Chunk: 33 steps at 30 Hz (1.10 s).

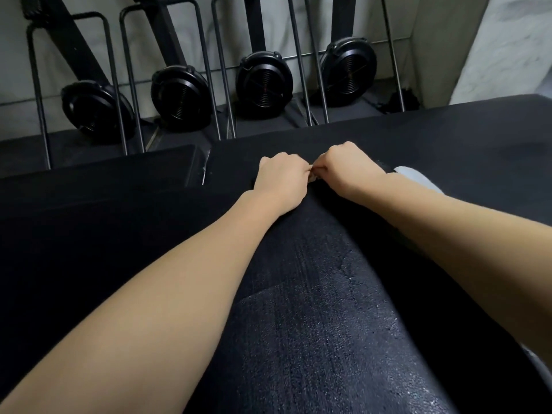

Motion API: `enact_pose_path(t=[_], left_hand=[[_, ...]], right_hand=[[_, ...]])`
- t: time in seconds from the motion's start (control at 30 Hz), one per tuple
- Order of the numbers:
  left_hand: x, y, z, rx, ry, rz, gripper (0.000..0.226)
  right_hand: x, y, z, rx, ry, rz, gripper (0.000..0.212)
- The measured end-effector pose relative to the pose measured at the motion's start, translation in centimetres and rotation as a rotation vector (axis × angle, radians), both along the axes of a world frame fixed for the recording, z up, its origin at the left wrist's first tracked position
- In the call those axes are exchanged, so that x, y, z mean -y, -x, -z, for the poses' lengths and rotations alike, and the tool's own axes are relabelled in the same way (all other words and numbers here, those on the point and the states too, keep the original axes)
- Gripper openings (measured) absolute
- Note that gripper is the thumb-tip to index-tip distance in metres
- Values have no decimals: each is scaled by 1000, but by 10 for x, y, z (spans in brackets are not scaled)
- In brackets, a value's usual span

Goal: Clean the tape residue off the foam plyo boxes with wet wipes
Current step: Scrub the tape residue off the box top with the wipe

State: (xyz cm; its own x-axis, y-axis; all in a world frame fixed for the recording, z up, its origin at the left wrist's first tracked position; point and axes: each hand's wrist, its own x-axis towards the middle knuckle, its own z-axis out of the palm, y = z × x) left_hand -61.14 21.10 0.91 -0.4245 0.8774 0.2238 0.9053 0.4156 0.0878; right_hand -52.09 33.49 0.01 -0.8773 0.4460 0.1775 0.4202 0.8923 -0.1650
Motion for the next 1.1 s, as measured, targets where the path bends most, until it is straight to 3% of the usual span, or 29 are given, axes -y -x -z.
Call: enact_pose_path(t=[0.07,0.2,0.3,0.53,0.6,0.67,0.87,1.0,1.1], left_hand=[[17,-11,-5,-19,7,74,38],[61,-43,-7,-150,73,233,24],[75,-49,-1,-199,68,285,26],[41,-16,2,42,22,133,29],[30,-13,-2,116,-22,78,25],[24,-16,-4,72,-20,52,24],[57,-45,-7,-25,37,130,23],[94,-66,6,-149,-96,295,17],[89,-59,17,-157,-141,237,22]], right_hand=[[14,-19,-9,-17,9,-26,25],[50,-79,-14,-51,-45,-203,17],[59,-97,-4,-60,-39,-275,19],[26,-44,4,-174,95,-165,33],[21,-35,6,-207,147,-113,24],[21,-32,9,-221,150,-72,14],[44,-69,-1,-141,136,-156,15],[74,-115,1,-160,43,-268,11],[66,-101,8,-172,2,-252,12]])
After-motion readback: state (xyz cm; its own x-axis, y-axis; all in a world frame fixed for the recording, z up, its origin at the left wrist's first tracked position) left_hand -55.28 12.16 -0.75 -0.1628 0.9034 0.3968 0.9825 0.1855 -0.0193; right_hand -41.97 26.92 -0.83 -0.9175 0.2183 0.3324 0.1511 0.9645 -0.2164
